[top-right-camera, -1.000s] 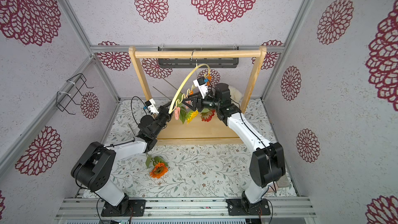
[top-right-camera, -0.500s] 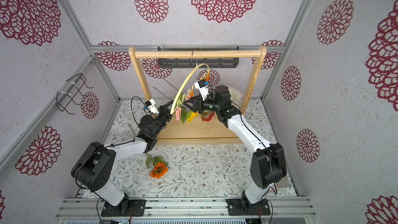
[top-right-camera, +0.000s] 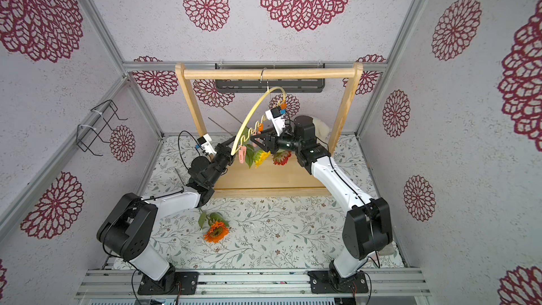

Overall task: Dry the flowers on a clothes hanger
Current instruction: Open the clamp at the hanger.

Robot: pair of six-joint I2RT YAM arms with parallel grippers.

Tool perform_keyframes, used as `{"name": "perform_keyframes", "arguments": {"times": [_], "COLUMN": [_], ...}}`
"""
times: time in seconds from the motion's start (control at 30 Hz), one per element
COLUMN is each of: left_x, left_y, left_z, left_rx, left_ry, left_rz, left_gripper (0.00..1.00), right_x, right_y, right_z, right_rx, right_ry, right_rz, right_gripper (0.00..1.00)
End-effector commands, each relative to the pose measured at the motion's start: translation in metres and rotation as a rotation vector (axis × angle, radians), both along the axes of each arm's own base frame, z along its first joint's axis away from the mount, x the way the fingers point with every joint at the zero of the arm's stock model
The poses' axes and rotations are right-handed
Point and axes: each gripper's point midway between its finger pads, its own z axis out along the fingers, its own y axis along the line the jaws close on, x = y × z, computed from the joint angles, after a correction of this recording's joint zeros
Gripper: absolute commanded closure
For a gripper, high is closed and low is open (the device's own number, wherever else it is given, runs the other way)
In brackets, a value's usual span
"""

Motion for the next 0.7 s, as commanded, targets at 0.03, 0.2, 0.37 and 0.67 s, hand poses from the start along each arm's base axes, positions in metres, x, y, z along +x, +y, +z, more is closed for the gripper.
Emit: {"name": "perform_keyframes", "arguments": {"times": [0.03,0.2,0.37,0.67], "left_x": [-0.002,-0.002,-0.003,-0.008], "left_y": [-0.006,-0.009,-0.021,-0.034], "left_z": [0.014,0.017,0.02,0.017], "left_rx": [-0.019,-0.038,-0.091,-0.106], "left_ry": [-0.033,-0.024,0.006,0.042], "left_rz": [-0.017,-0.026,-0.069,-0.116], "left_gripper": [1.0,1.0,1.0,1.0], "right_x": [-0.012,-0.011,-0.008,-0.002], "right_y": [-0.005,-0.004,0.0,0.002], "right_z": [0.032,0.031,0.031,0.03], "right_rx": [0.032,0.031,0.037,0.017], "right_ry": [-0.078,-0.082,-0.107,-0.146], "right_rz": [-0.001,-0.002,-0.003,-0.025], "right_gripper": [0.66,0.69,0.72,0.78]}}
